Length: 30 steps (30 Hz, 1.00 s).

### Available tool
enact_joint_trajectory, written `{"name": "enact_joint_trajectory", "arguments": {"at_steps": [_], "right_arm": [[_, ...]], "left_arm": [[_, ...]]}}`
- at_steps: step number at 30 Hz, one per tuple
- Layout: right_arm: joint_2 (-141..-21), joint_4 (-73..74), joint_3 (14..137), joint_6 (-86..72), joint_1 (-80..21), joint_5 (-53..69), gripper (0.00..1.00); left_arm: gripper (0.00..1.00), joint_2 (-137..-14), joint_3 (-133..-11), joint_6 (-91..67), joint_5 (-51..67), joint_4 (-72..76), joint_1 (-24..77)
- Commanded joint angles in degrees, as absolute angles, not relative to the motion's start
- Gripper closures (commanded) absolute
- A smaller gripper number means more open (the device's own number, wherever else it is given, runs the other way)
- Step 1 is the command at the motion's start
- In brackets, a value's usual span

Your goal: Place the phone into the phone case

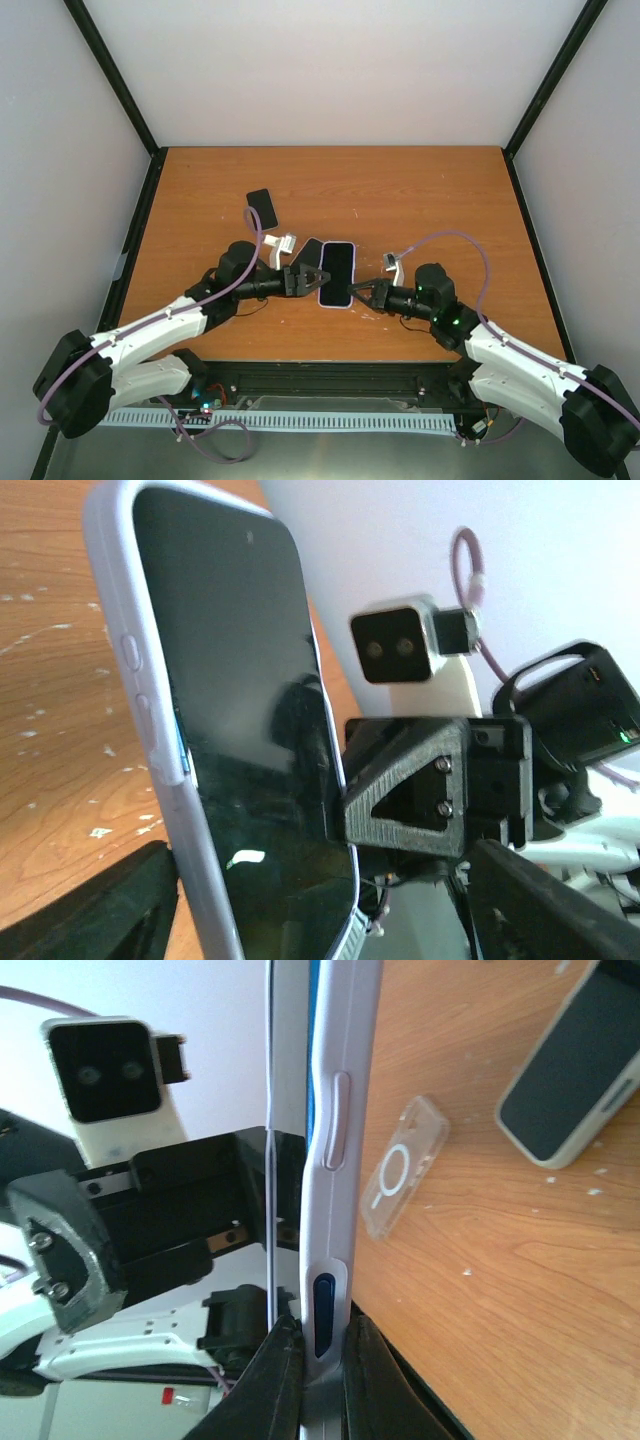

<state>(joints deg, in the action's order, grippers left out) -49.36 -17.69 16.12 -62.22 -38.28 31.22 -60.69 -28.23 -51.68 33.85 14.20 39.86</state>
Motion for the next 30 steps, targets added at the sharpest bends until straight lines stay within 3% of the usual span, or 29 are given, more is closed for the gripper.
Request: {"name": "enact_joint_trajectory", "arguments": {"at_steps": [1,2,4,13,20,30], "right_arm": [[-49.72,-5.93,21.69,-55.38,-37.87,23.7,0.97],[-50.75,-4.07,22.31,-54.1,-37.31,22.87,0.97],[-53.1,-1.79,23.02,-52.11,-35.3,22.49,0.97],[-67.3,-0.63,26.87,-43.06,-24.67,29.9,0.97],[-76.25,-4.63,27.66,-39.66,-22.15,37.38,0.97],[-63.71,-4.87,27.37,-32.7,-23.77,47.31,0.97]], "left_arm": [[0.08,-61.01,-32.08,-48.65,22.73,2.76,39.74],[0.02,-61.4,-32.33,-48.18,20.64,1.08,39.68],[0.01,-62.67,-32.84,-47.22,16.25,-1.4,39.0],[0.0,-71.47,-34.49,-43.2,16.86,-2.8,29.68],[0.04,-78.25,-35.6,-42.24,17.74,-0.53,27.23],[0.15,-74.55,-42.13,-32.81,35.84,3.18,27.24]]}}
